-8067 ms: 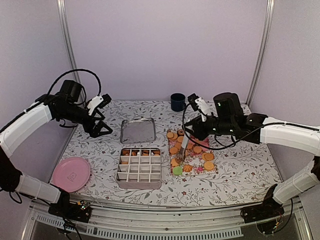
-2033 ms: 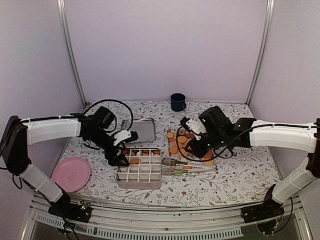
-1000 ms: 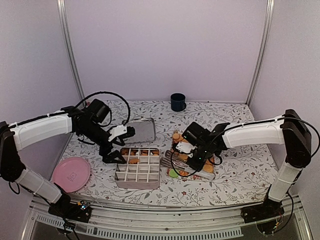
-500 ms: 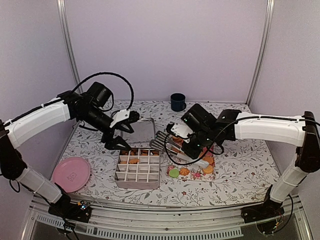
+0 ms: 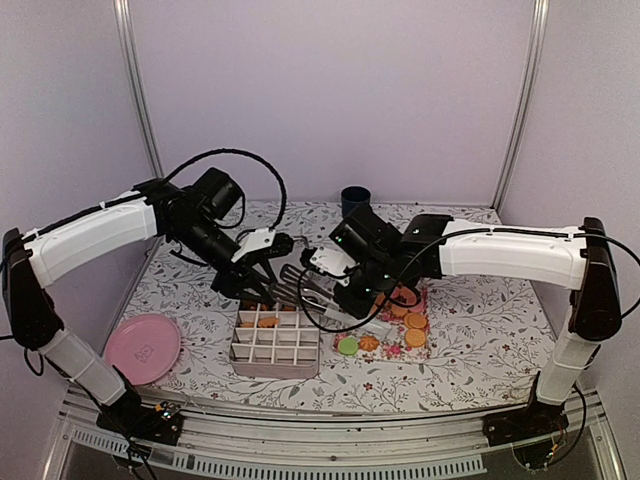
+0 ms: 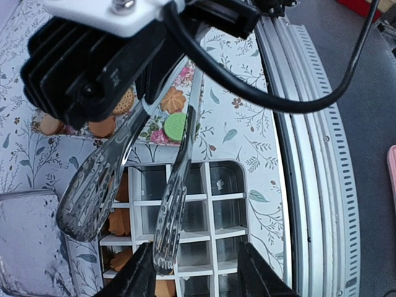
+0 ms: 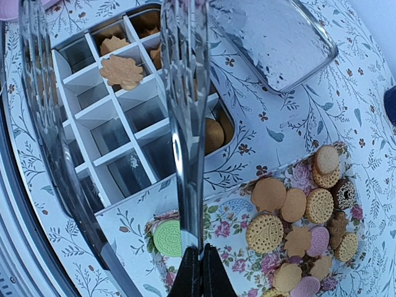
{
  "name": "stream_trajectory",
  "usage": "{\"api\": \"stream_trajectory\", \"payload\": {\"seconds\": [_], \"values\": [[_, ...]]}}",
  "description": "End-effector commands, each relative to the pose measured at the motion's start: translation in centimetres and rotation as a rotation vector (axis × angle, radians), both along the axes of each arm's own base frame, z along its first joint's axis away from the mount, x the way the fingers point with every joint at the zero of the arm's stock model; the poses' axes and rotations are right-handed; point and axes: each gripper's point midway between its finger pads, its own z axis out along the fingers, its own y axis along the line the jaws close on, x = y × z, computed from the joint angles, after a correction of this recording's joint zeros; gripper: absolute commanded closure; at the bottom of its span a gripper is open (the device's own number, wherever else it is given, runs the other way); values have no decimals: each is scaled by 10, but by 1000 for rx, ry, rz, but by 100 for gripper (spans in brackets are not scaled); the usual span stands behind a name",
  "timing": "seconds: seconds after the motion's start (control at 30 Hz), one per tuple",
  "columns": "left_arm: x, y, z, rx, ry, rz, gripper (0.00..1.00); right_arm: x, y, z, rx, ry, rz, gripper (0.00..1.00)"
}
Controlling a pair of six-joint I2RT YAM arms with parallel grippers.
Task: Pack the cookies
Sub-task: Pass from the right arm to the left
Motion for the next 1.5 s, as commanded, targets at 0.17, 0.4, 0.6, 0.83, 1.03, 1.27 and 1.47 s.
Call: {"api": "stream_trajectory", "payload": {"seconds": [0.17, 0.4, 0.6, 0.83, 1.03, 1.27, 1.47], "values": [[-8, -4, -12, -4, 40, -20, 56, 0, 29, 28, 140, 7, 24, 100], [-6, -10, -7, -35, 39, -26, 72, 0, 43, 28, 180, 25, 32, 100], [-11, -10, -13, -30, 74, -36, 100, 6, 50, 28, 201, 6, 16, 100], [-30, -5, 1, -53, 101, -73, 100, 63, 17, -5, 183, 78, -155, 100], [-47, -6, 15, -98, 113, -107, 100, 94, 15, -6, 124, 46, -240, 100], [-34, -20, 33, -198, 184, -30, 100, 106, 17, 76, 355, -9, -282, 12], [9, -19, 76, -385, 224, 157, 100, 106, -52, 204, 828, -146, -337, 1]]}}
